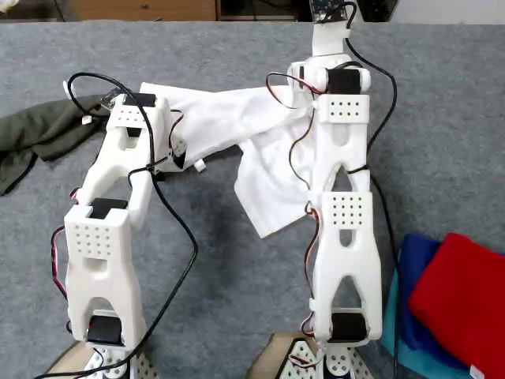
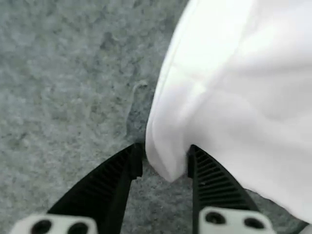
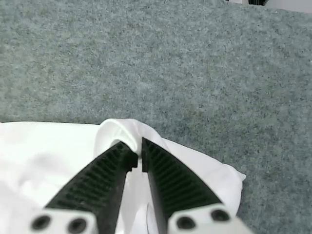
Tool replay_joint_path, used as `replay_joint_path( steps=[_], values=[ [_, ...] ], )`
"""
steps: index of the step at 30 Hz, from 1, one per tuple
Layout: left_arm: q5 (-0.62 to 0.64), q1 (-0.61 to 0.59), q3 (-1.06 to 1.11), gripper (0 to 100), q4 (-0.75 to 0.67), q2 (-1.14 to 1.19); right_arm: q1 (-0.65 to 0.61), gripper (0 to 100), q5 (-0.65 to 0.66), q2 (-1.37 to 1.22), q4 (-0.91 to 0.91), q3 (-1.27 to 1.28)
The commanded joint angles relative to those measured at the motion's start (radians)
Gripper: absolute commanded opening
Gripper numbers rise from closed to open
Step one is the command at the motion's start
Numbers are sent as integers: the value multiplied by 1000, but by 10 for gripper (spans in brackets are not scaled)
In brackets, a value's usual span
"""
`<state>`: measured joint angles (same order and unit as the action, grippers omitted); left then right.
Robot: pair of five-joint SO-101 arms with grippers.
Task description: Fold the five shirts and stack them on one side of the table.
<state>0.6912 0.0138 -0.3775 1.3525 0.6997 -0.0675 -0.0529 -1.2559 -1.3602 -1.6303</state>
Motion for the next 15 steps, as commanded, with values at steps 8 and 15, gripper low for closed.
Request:
replay_joint_path(
  steps=[8, 15],
  values=[
    [6, -29, -28, 40, -14, -38, 10, 5, -2, -5, 21, -35],
    [8, -58, -28, 17, -14, -113, 10, 5, 6, -13, 48, -36]
  ],
)
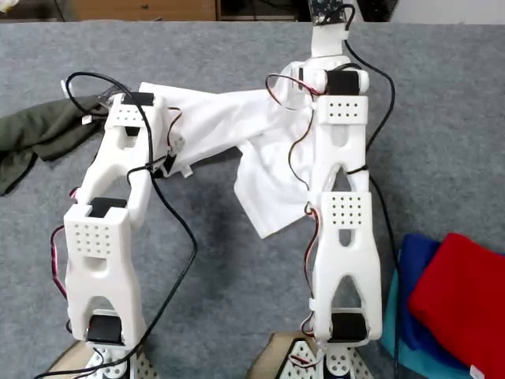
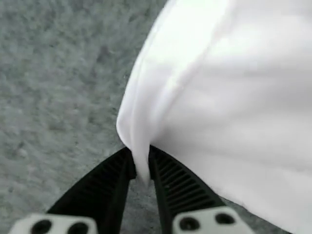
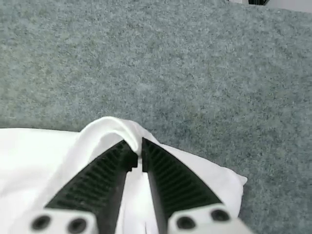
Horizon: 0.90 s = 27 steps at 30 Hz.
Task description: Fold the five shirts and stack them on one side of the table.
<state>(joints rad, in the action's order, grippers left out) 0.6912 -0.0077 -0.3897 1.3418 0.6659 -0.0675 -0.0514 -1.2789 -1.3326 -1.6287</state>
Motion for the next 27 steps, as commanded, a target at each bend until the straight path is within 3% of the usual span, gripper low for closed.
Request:
replay_joint_path(
  steps=[1, 7, 14, 23, 27],
  values=[
    [8, -41, -15, 18, -3, -99, 10, 5, 6, 10, 20, -38],
    [8, -115, -114, 18, 58, -274, -4, 5, 83, 124, 2, -41],
    [3, -175, -405, 18, 204, -424, -7, 5, 97, 532, -255, -38],
    [-54, -187, -773, 18, 417, -475, -1, 5, 95, 1050, -259, -38],
    [-123, -209, -830, 18, 419, -556, 1, 5, 97, 1270, -256, -33]
  ],
)
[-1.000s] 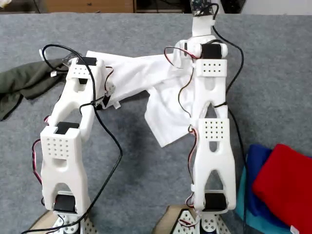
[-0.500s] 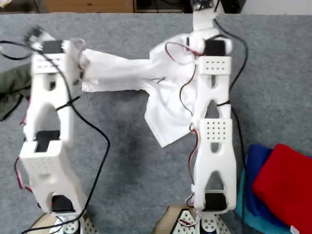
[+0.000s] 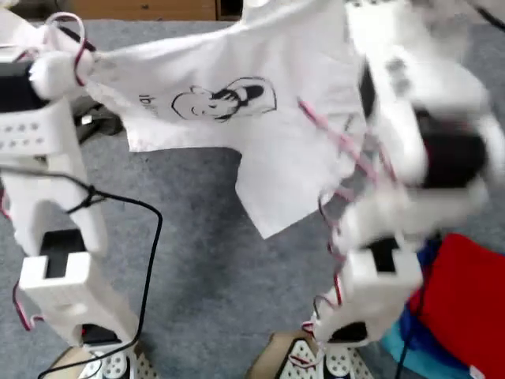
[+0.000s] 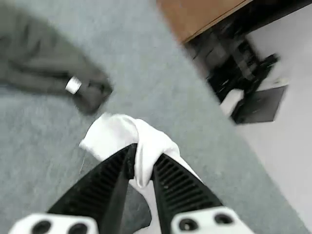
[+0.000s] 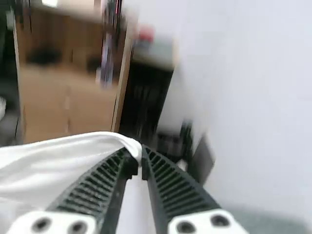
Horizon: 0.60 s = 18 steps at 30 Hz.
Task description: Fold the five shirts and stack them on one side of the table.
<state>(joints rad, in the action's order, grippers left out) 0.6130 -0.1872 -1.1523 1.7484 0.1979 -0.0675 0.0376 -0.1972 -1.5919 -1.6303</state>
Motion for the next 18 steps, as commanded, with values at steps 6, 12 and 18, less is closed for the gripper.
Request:
replay_joint_path(
  steps=[6, 12, 18],
  values=[
    [-183, -40, -64, 18, 12, -280, 1, 5, 8, 387, 3, -30],
    [-267, -40, -32, 18, 12, -469, 1, 5, 9, 489, 3, -30],
    [-311, -32, 287, 19, 12, -723, 2, 4, 9, 552, -2, -28]
  ],
)
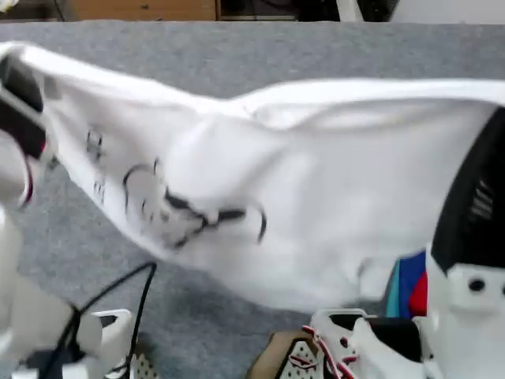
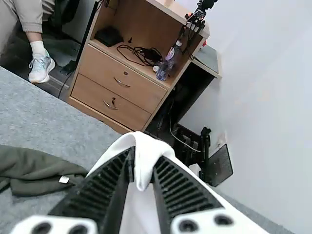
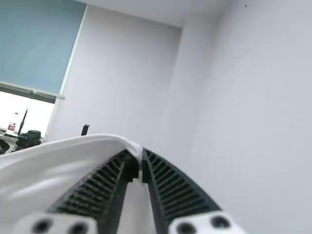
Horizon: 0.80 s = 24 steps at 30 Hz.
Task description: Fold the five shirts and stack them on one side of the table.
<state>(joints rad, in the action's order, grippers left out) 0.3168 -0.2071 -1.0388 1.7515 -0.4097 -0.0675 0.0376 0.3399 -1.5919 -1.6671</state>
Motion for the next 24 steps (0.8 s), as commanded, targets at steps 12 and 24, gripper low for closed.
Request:
replay_joint_path(
  steps=[12, 24],
  values=[
    [-100, -20, 1140, 19, -230, -697, -5, 4, 9, 16, 20, 318],
    [-109, -98, 1732, 19, -1020, -547, -116, 4, 94, 18, 669, 1294]
  ],
)
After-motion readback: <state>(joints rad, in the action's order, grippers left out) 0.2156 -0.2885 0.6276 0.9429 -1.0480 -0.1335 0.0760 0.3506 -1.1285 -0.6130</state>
